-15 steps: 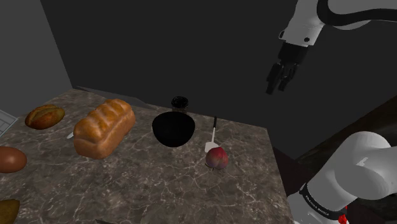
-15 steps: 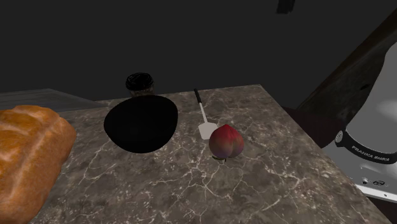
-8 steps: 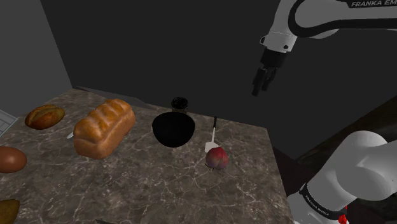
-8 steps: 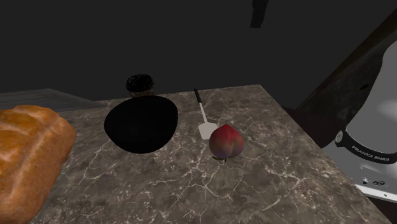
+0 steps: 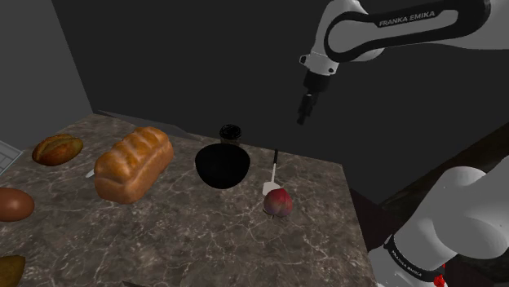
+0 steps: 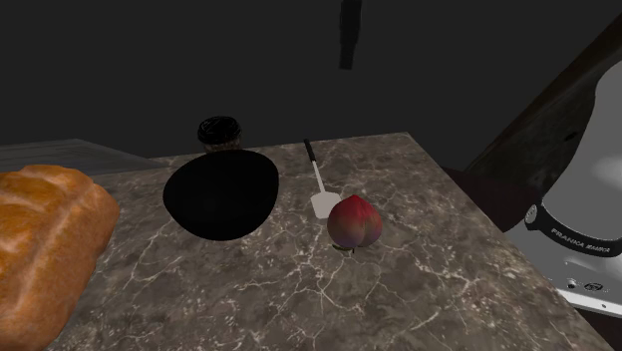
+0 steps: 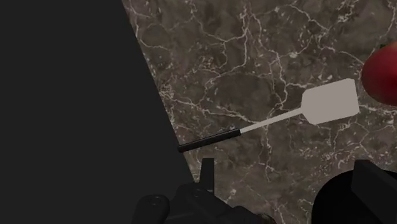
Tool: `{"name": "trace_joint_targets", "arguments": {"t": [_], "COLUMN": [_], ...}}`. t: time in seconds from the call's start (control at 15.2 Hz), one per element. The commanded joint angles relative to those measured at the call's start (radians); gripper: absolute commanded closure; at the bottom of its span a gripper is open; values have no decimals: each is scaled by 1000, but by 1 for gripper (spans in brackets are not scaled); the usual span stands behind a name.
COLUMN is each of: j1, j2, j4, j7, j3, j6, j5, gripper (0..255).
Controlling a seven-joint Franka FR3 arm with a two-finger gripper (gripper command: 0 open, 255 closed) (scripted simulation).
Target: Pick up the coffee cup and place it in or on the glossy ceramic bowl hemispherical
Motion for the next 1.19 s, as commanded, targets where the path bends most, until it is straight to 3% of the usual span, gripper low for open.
{"name": "trace_joint_targets", "arguments": {"t": [0.0,0.53,1.12], "j1": [17,60,88], "j2": [75,362,667], "j4": [38,235,520], "j7": [-60,-285,-492], "j3": [-4,6,63], "j6": [45,160,212], "j5": [6,40,54], "gripper": [0,0,0]}}
